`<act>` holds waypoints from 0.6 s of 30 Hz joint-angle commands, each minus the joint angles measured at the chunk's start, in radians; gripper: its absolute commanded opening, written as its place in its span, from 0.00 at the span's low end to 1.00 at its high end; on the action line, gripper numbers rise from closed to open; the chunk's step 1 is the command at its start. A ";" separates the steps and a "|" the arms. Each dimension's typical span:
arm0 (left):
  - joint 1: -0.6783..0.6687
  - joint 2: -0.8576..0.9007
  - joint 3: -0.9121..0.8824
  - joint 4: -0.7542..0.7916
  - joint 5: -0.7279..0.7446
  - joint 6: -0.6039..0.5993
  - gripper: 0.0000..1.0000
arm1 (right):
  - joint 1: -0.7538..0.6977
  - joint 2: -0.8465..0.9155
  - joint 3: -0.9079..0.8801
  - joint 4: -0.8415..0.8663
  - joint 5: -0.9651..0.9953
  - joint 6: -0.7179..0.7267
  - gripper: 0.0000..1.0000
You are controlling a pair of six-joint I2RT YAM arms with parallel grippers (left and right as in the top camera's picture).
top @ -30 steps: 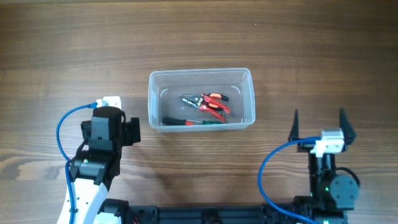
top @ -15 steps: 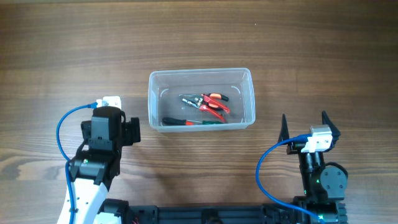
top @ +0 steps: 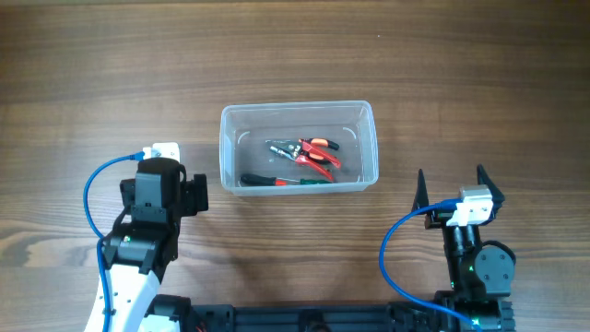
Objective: Pack container
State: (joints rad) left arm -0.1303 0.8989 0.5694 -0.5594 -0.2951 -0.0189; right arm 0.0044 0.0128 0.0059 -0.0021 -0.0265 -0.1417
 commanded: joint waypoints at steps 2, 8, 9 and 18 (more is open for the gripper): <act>-0.003 -0.003 -0.003 -0.008 -0.044 0.012 1.00 | 0.004 -0.009 -0.001 0.005 -0.023 0.016 1.00; -0.003 -0.158 -0.003 -0.127 0.044 0.009 1.00 | 0.004 -0.009 -0.001 0.005 -0.023 0.017 1.00; -0.003 -0.210 -0.003 -0.130 0.105 0.007 1.00 | 0.004 -0.009 -0.001 0.005 -0.023 0.016 1.00; -0.001 -0.657 -0.137 0.154 0.219 -0.097 1.00 | 0.004 -0.009 -0.001 0.005 -0.023 0.016 1.00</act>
State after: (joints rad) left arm -0.1303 0.3489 0.5327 -0.4999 -0.1059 -0.0353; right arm 0.0044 0.0128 0.0059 -0.0017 -0.0334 -0.1417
